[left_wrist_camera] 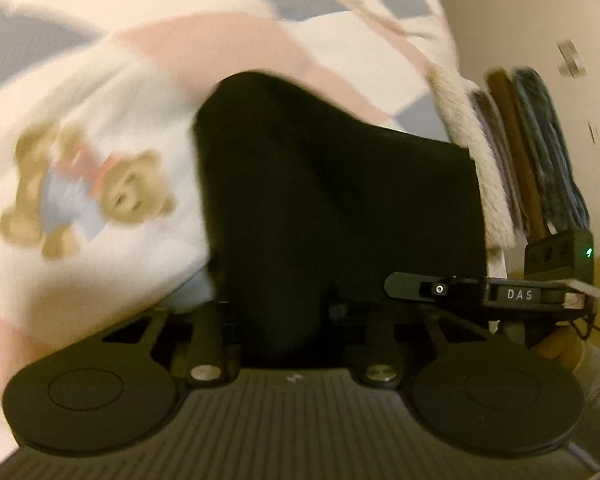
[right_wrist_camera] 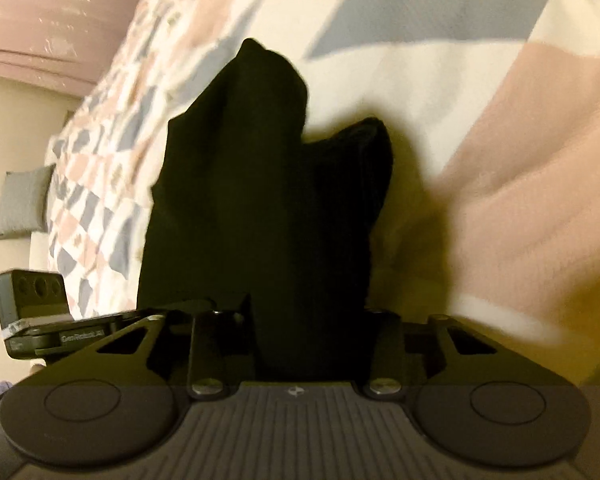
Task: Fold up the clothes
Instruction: 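Lift the folded pants with both grippers and carry them toward the clothes stack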
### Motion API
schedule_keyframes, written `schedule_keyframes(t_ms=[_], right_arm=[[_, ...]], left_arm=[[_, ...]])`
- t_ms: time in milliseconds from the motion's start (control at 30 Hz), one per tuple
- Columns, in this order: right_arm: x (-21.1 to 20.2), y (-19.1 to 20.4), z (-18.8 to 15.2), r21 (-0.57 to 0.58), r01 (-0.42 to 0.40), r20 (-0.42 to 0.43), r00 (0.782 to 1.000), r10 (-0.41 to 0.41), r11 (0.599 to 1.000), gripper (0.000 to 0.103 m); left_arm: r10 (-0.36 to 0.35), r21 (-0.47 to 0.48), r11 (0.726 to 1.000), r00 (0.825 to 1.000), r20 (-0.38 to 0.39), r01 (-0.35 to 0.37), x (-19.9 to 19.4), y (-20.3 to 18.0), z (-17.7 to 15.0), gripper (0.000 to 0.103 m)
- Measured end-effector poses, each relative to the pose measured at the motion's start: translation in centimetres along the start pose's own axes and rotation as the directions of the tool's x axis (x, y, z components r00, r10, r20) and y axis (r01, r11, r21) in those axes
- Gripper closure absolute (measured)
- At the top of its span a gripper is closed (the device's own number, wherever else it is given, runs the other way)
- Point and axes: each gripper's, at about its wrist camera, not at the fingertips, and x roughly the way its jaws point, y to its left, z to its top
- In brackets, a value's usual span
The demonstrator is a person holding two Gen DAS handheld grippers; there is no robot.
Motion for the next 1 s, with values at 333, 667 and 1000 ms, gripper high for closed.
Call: schedule_keyframes(t_ms=[333,667,1000], right_arm=[[-12.2,4.1,-4.8,0.188,-0.206,0.462,0.882,0.099,0.960,0.068],[-26.4,4.5,-0.4,0.217,-0.361,0.820,0.572,0.032,0.907,0.068],[-34.3,-3.7,4.0,0.354,-0.532,0.915,0.367,-0.168,0.769,0.068]], left_arm=[[-0.067,0.407,0.911,0.997,-0.027,0.072,-6.5,-11.8,9.2,0.086],[-0.167,0.755,0.628,0.980,-0.107,0.189,-7.6,-33.7,21.7,0.086],[-0.117,0.852,0.435,0.957,-0.267,0.291,4.4,-51.9,28.9,0.086]])
